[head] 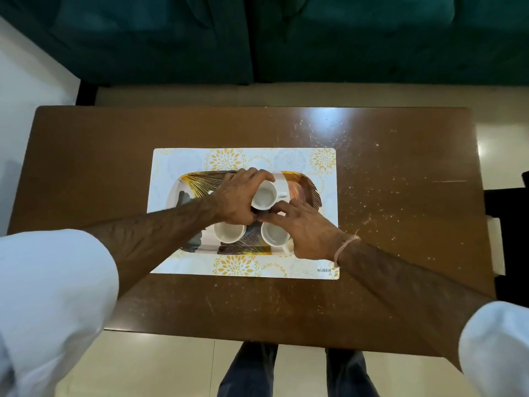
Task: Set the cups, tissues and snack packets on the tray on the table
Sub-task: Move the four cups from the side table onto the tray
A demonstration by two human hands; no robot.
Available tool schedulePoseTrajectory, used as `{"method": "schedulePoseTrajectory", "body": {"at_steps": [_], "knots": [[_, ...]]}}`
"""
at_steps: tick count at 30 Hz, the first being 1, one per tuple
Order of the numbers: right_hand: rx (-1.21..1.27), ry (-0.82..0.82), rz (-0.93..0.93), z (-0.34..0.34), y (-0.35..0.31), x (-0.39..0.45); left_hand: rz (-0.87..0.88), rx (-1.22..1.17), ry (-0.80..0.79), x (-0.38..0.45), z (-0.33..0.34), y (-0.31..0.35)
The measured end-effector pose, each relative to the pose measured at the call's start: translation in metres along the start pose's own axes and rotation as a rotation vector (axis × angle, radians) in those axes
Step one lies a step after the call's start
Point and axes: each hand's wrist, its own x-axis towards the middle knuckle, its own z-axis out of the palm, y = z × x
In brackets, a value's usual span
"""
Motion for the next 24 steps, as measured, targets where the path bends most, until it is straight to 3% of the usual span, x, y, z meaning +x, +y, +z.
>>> {"method": "schedulePoseTrajectory", "body": {"at_steps": [6,12,17,22,24], "knots": [[0.283,0.257,0.276,0.011,-0.009,-0.016,-0.041,-0.177,0.068,-0.021,-0.015,-0.021],[0.444,0.29,0.577,0.022,-0.024,-0.002,-0.162,-0.371,0.144,-0.035,-0.021,-0.039],[0.468,0.384,0.561,0.018,-0.037,0.011,-0.08,-0.211,0.221,-0.053,-0.015,-0.048],[0.425,0.419,0.502,0.016,-0.045,0.023,0.003,0.004,0.199,-0.064,-0.001,-0.049],[0.308,0.435,0.441,0.015,-0.048,0.024,0.007,0.079,0.203,-0.065,0.003,-0.05]]}}
